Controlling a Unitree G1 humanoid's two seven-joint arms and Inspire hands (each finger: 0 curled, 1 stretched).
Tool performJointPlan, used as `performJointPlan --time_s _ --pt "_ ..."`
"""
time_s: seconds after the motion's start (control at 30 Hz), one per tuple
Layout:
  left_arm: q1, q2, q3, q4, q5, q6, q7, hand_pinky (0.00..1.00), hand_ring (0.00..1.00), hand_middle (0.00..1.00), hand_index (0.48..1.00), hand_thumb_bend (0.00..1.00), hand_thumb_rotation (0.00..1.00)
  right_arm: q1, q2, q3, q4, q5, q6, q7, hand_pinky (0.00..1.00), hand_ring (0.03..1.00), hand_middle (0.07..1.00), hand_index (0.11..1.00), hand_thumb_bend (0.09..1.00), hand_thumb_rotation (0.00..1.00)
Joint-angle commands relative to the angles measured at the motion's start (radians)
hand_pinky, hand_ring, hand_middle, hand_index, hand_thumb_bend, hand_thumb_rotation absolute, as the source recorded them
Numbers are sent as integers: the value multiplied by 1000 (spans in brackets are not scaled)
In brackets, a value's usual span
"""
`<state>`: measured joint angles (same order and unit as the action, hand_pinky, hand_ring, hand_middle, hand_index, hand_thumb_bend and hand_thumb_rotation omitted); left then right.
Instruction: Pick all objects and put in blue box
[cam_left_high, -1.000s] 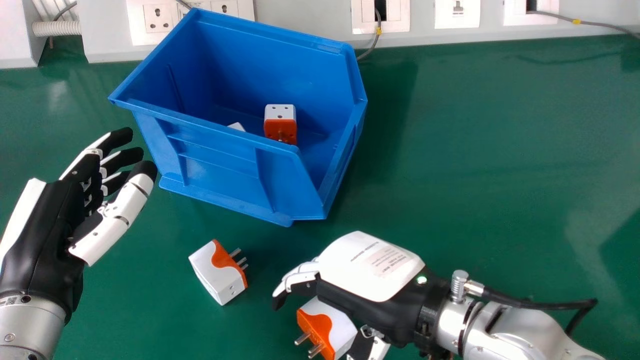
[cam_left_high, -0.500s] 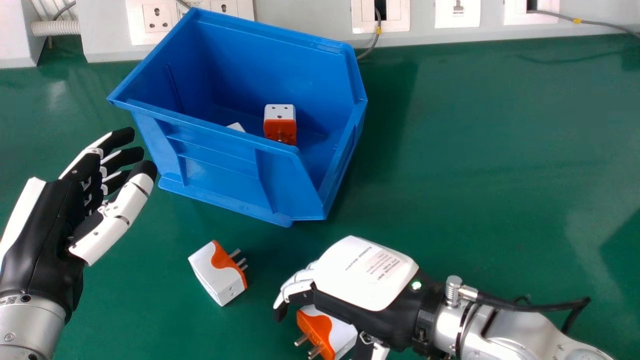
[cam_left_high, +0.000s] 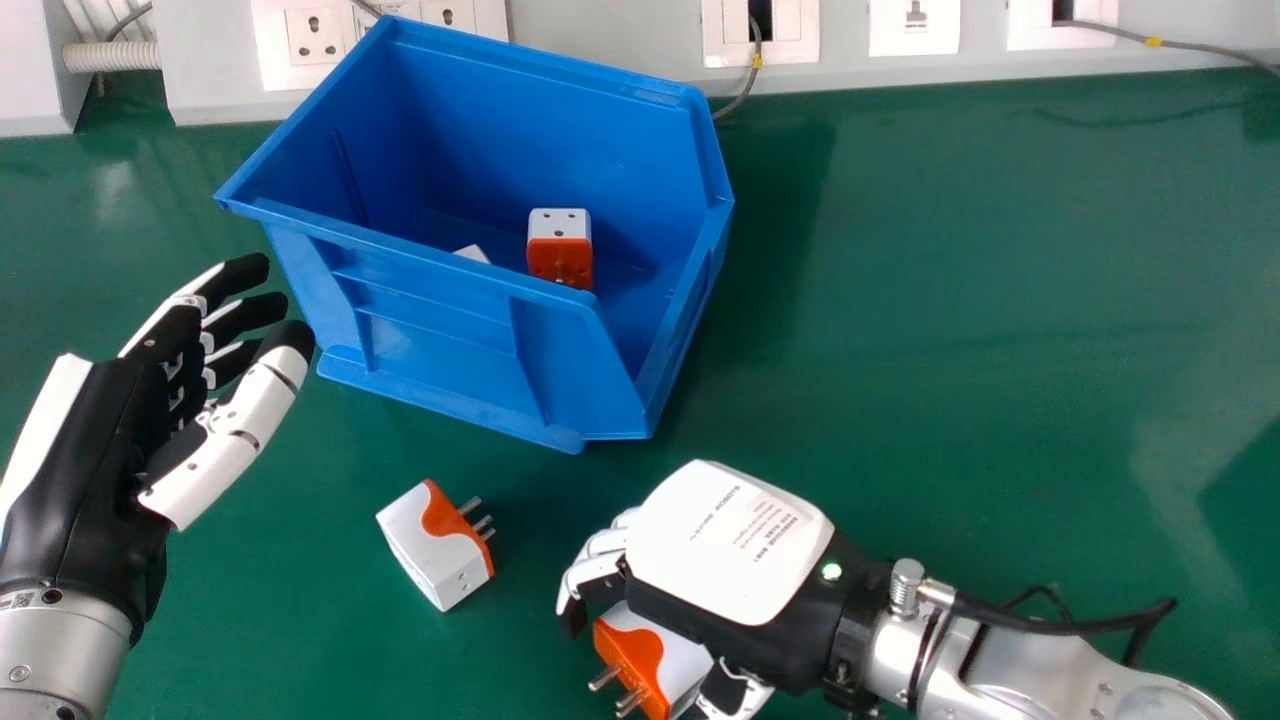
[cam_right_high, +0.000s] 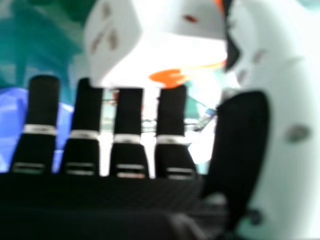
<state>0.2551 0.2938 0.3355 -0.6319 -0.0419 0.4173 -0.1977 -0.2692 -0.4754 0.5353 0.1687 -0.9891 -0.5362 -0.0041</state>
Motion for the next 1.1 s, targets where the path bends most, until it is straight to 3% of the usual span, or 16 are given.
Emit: performJointPlan --time_s 0.0,0.13,0.37,0.57,0.77,1.07 --pt "-11 15 10 -12 -8 -17 -4 740 835 871 882 336 523 -27 0 6 13 -16 -18 -64 487 620 667 560 558 71" --pt "-15 14 9 -17 -10 -13 -4 740 836 871 882 334 520 -35 -1 13 45 -53 -20 -154 433 559 617 516 536 45" --pt "-19 15 9 -13 -15 -15 -3 738 834 869 880 333 516 -35 4 13 89 -68 -27 -262 409 510 572 514 523 29" --pt "-23 18 8 -8 -9 -16 -2 738 833 869 879 332 513 -27 11 6 87 -46 -11 -254 393 480 547 492 515 18" --pt "-26 17 12 -3 -14 -16 -3 739 833 869 878 332 512 -13 15 1 59 -29 15 -218 385 460 532 473 510 11" --pt "-27 18 6 1 -5 -15 1 740 834 870 878 330 502 26 20 -27 -33 26 76 -139 375 444 519 458 506 5"
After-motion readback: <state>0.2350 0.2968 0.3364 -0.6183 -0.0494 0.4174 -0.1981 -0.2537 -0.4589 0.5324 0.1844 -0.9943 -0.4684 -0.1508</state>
